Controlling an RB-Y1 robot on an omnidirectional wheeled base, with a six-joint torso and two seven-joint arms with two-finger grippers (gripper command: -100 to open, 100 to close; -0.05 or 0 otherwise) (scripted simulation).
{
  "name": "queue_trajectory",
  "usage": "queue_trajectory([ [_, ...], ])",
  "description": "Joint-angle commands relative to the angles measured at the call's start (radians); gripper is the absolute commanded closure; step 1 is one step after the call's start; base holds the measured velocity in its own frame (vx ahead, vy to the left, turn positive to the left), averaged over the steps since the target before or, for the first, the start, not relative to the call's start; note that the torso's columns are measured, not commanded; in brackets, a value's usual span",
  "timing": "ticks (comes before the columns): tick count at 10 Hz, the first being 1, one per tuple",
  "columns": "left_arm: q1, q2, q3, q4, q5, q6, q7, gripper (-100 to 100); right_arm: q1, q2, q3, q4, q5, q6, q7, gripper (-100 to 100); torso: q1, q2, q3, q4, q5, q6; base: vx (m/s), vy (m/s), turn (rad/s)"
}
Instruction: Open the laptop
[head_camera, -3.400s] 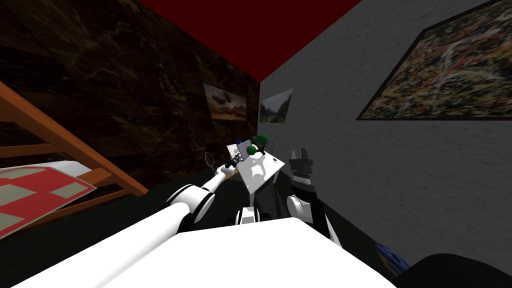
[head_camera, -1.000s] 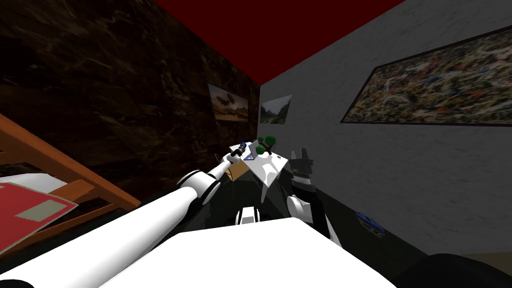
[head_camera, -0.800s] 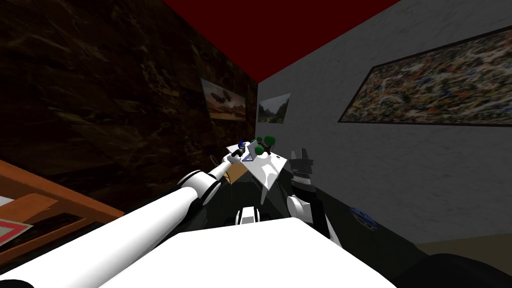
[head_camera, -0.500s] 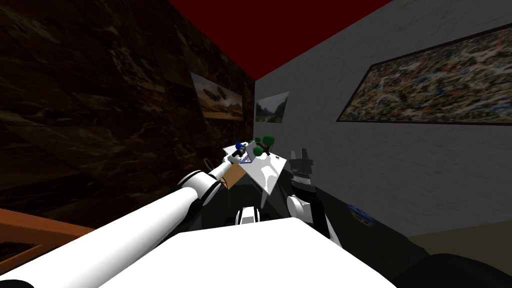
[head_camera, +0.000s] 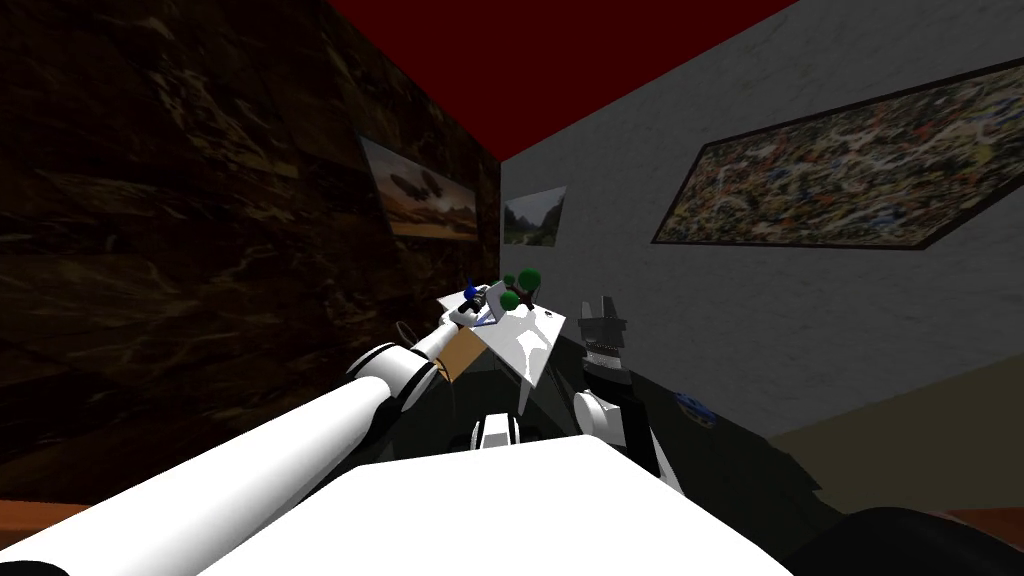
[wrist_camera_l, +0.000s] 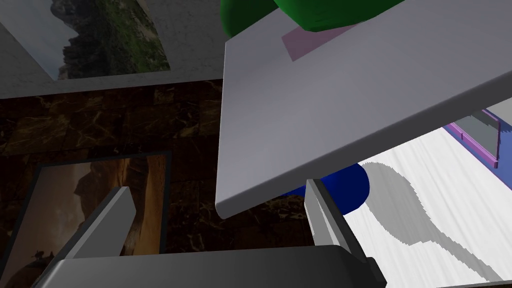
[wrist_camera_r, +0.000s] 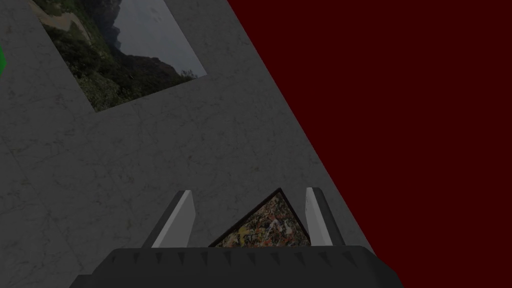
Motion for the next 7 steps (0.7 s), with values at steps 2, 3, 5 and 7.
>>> queue_trajectory([
  [2, 0.02, 0.014, 0.041, -0.028, -0.01, 0.02, -0.018, -100, 0.0, 0.0, 0.0, 0.0, 0.0, 0.0, 0.0, 0, 0.0, -0.002, -0.001, -0.001, 0.0, 0.001, -0.001, 0.005, -0.049],
  [3, 0.026, 0.02, 0.055, -0.035, -0.013, 0.025, -0.023, -100, 0.0, 0.0, 0.0, 0.0, 0.0, 0.0, 0.0, 0, 0.0, -0.001, -0.001, 0.0, 0.0, 0.0, 0.005, 0.001, -0.081],
  [5, 0.038, 0.028, 0.068, -0.057, -0.016, 0.039, -0.028, -100, 0.0, 0.0, 0.0, 0.0, 0.0, 0.0, 0.0, 0, -0.001, -0.001, 0.0, 0.001, 0.0, 0.002, 0.0, 0.007, -0.132],
  [7, 0.014, 0.007, 0.027, -0.02, -0.007, 0.015, -0.012, 100, 0.0, 0.0, 0.0, 0.0, 0.0, 0.0, 0.0, 0, -0.001, -0.001, 0.0, 0.0, 0.0, 0.0, 0.0, -0.007, 0.252],
])
